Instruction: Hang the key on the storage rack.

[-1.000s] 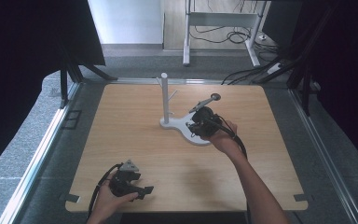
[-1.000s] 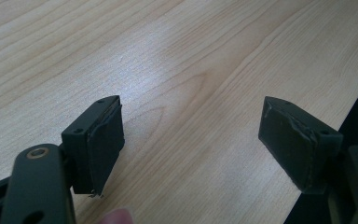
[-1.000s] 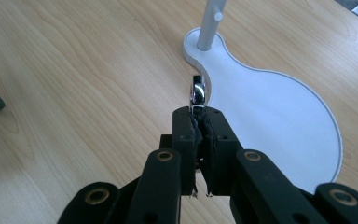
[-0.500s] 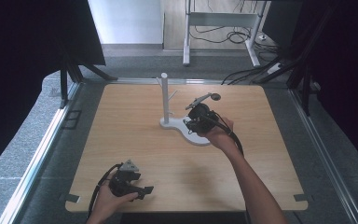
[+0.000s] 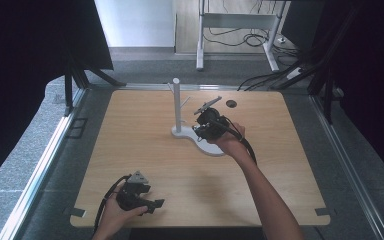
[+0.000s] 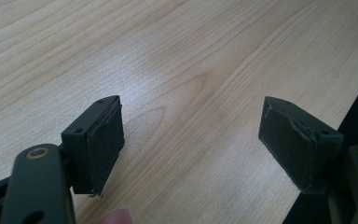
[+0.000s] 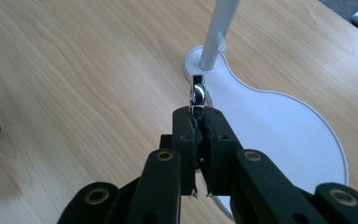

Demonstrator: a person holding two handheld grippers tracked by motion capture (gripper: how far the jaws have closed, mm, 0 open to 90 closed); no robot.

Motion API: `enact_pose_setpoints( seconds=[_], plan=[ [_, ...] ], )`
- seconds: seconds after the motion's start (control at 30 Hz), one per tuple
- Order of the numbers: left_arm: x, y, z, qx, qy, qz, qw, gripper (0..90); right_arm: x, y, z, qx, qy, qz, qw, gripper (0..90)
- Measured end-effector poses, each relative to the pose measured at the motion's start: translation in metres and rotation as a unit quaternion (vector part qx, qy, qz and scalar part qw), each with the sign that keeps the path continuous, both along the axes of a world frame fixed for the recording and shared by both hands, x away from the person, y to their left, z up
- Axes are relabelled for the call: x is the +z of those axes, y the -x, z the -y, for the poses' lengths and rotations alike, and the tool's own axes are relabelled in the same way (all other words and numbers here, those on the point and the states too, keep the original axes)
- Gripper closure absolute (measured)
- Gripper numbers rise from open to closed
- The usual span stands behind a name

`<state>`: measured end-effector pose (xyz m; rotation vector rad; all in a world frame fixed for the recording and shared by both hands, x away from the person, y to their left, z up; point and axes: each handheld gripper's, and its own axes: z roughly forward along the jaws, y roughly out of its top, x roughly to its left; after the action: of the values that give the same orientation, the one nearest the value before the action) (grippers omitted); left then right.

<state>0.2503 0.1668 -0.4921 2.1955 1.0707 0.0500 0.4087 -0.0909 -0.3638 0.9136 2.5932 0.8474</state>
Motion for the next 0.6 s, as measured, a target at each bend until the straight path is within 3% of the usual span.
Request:
enact_pose_setpoints(
  seconds=[0.6],
  plan=[
    [0.0001, 0.0000, 0.0002, -0.001, 0.001, 0.001, 1.0000, 22.4, 0.0093, -0.0081, -0.0008, -0.004, -0.011, 0.000, 0.9999, 84.5]
  ],
)
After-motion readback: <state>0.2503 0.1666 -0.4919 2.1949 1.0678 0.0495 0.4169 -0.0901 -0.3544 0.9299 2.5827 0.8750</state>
